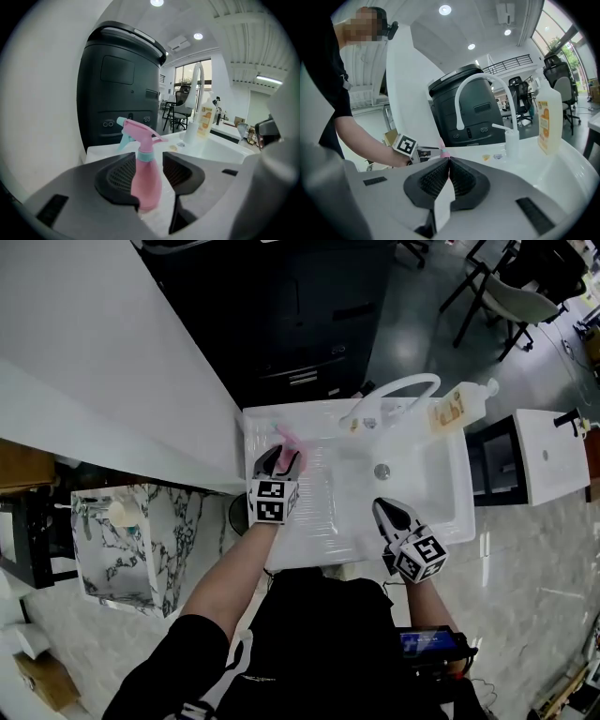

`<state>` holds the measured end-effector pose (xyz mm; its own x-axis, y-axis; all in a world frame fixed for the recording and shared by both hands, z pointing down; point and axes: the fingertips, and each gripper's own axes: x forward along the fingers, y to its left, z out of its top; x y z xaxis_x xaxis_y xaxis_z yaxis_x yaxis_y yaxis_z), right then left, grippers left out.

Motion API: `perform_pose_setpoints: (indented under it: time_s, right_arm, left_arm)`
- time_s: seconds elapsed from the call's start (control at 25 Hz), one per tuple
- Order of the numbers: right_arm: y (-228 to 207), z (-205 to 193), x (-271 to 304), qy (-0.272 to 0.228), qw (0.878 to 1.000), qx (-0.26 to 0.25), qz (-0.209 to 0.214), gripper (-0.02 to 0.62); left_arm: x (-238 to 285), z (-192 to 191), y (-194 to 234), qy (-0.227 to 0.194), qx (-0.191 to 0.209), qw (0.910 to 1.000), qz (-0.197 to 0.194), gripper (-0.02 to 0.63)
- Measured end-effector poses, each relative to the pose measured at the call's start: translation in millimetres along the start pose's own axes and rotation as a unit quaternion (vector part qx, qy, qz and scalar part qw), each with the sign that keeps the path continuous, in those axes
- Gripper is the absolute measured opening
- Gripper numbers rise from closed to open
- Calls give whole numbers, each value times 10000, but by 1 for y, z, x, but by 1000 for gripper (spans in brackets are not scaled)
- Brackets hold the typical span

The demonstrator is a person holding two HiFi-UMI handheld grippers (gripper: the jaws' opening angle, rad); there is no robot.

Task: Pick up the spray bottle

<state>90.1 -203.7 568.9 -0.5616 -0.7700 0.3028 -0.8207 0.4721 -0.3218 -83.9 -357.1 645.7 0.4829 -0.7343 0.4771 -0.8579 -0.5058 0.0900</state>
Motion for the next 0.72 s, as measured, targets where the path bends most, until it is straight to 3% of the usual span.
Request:
perform_pose_setpoints:
  time_s: [0.44, 0.72]
  right_arm:
    - [-20, -5, -23, -31, 9986, 157, -511, 26]
    - [-21, -7, -8, -43, 9984, 180, -540, 26]
  left_arm:
    - [29, -2, 4, 135, 89, 9999, -51, 186]
    - [38, -3, 18, 137, 186, 9997, -44, 158]
